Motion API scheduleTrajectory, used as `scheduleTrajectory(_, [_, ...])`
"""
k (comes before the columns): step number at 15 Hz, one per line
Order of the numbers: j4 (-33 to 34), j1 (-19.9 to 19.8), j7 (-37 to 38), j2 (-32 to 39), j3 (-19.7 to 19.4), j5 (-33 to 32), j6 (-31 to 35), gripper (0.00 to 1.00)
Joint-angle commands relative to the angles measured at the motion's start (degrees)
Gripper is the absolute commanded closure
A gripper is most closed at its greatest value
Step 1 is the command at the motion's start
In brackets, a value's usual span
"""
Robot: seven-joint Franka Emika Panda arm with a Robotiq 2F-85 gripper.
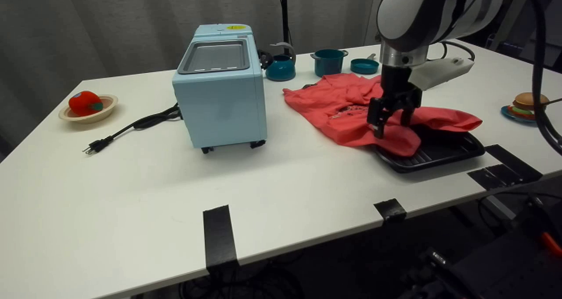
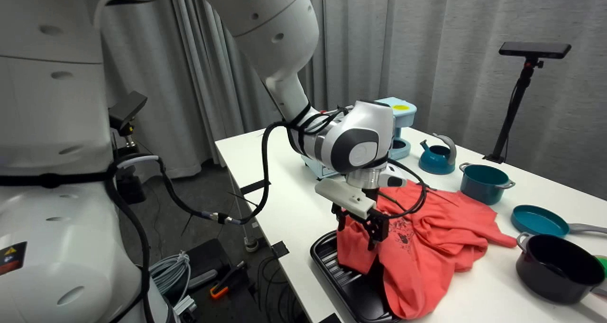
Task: Pick up the peach towel and fold it.
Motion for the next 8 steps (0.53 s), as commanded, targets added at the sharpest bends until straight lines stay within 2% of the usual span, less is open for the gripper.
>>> scheduleTrajectory(1, [2.9,-0.7,-0.6,5.5,-0.1,-0.6,2.0,0.0])
scheduleTrajectory(3, [3.5,-1.0,-0.6,6.7,-0.2,-0.2,1.7,0.0])
scheduleTrajectory(4, [3.8,-1.3,-0.8,7.0,0.1,0.4,1.5,0.23])
scheduleTrajectory(5, [4.0,-1.6,-1.2,7.4,0.3,0.9,1.3,0.28])
scheduleTrajectory(8, [4.4,-2.0,-1.0,7.6,0.5,1.5,1.3,0.5])
